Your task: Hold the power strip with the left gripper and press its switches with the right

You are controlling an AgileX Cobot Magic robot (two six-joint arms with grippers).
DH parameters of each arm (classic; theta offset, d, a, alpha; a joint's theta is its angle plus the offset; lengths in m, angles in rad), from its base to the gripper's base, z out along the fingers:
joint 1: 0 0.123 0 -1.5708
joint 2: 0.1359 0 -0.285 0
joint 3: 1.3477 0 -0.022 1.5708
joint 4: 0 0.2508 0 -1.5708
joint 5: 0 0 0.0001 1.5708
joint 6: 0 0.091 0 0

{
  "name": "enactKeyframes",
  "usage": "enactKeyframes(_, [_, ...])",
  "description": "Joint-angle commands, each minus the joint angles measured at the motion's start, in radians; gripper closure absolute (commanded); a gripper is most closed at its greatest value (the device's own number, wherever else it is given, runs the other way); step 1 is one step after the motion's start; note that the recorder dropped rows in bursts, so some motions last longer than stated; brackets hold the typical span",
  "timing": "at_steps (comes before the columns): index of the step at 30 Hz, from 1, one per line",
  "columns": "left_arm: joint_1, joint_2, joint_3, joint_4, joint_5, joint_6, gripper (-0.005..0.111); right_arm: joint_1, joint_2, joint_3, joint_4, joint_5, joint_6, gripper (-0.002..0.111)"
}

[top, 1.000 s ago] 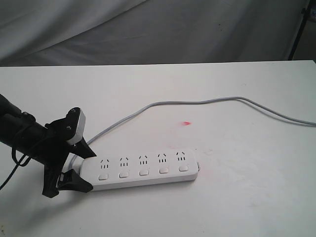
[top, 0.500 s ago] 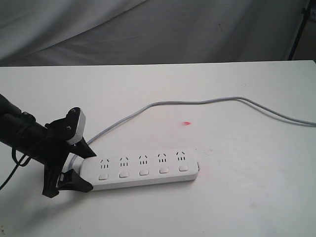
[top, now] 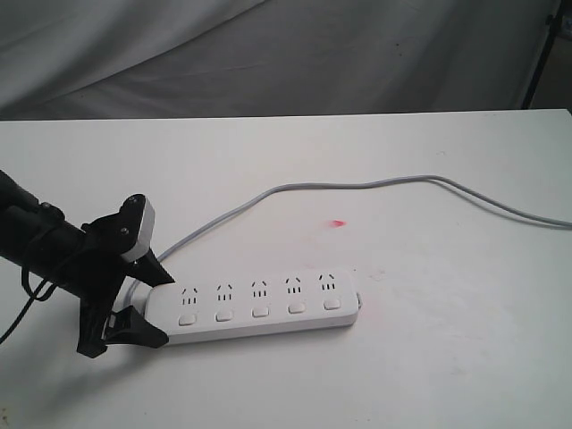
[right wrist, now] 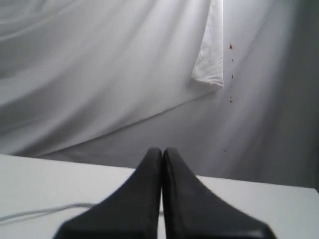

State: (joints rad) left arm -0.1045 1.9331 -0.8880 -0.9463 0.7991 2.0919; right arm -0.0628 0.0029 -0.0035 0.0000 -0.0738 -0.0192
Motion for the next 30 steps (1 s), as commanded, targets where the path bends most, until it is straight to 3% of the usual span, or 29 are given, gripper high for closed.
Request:
enactKeyframes(1, [-0.001,0.0,-0.002,-0.004,-0.042,0.003,0.107,-0.006,-0.003,0.003,0.0,-0.06,0.001,0.108])
enactKeyframes(9, [-0.001,0.0,-0.002,-0.004,-0.042,0.003,0.107,-0.006,-0.003,0.003,0.094,-0.137,0.03,0.108])
enactKeyframes(14, [-0.001,0.0,-0.002,-0.004,-0.042,0.003,0.107,-0.006,-0.003,0.003,0.186,-0.411,0.07,0.108])
enactKeyframes(17, [-0.001,0.0,-0.002,-0.004,-0.042,0.003,0.107,-0.006,-0.003,0.003,0.273,-0.453,0.188,0.108])
enactKeyframes(19, [-0.001,0.0,-0.002,-0.004,-0.042,0.003,0.107,-0.006,-0.003,0.003,0.258,-0.431,0.226,0.108])
enactKeyframes(25, [-0.001,0.0,-0.002,-0.004,-0.042,0.003,0.107,-0.006,-0.003,0.003,-0.06,-0.423,0.424,0.108])
enactKeyframes(30, [-0.001,0.0,-0.002,-0.004,-0.042,0.003,0.107,-0.006,0.035,-0.07,-0.06,-0.273,0.44,0.108])
